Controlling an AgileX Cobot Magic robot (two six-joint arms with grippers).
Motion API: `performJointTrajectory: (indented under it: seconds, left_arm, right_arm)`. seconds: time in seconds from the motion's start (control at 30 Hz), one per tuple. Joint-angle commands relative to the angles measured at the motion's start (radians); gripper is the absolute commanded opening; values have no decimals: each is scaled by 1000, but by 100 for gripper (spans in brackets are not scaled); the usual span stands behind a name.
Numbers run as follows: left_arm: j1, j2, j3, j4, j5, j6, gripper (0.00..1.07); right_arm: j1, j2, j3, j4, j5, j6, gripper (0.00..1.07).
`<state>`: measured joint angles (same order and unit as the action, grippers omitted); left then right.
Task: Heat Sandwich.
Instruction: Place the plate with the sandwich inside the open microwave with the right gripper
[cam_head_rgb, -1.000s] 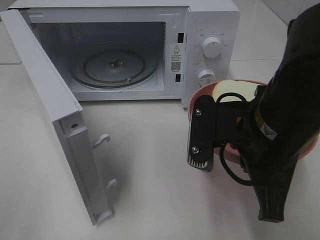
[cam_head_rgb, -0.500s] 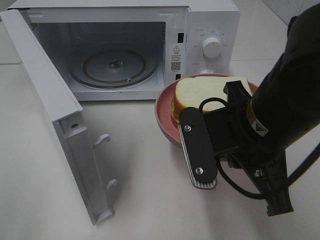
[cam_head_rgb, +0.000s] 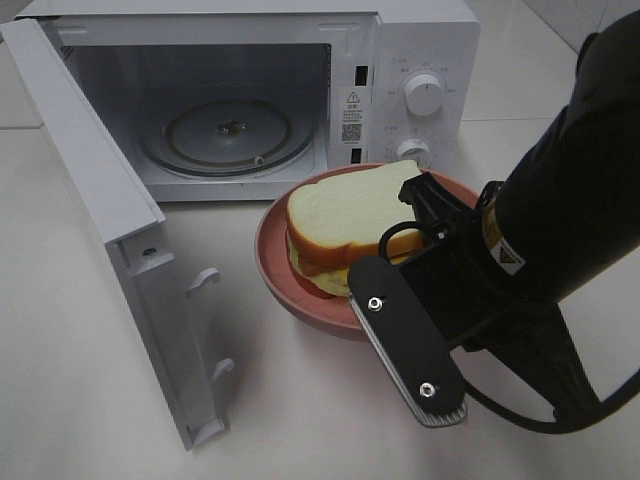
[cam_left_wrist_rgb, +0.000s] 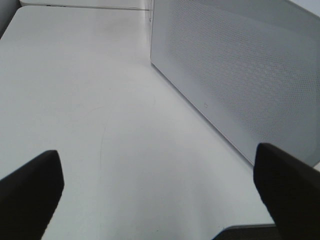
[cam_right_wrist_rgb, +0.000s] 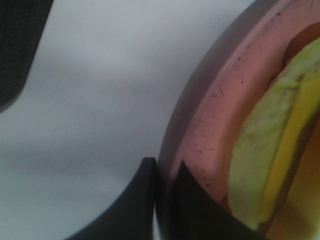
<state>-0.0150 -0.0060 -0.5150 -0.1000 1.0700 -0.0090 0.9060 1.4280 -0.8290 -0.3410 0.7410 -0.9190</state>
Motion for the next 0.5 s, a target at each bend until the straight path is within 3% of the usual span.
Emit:
performJointTrajectory:
  seconds: [0.03, 0.5]
  left_arm:
    - [2, -18, 2, -11, -3, -4, 98]
    - [2, -18, 2, -11, -3, -4, 98]
  right_arm:
    - [4, -8, -2, 22, -35, 29, 4]
    - [-18, -8, -2, 38, -72, -156, 0]
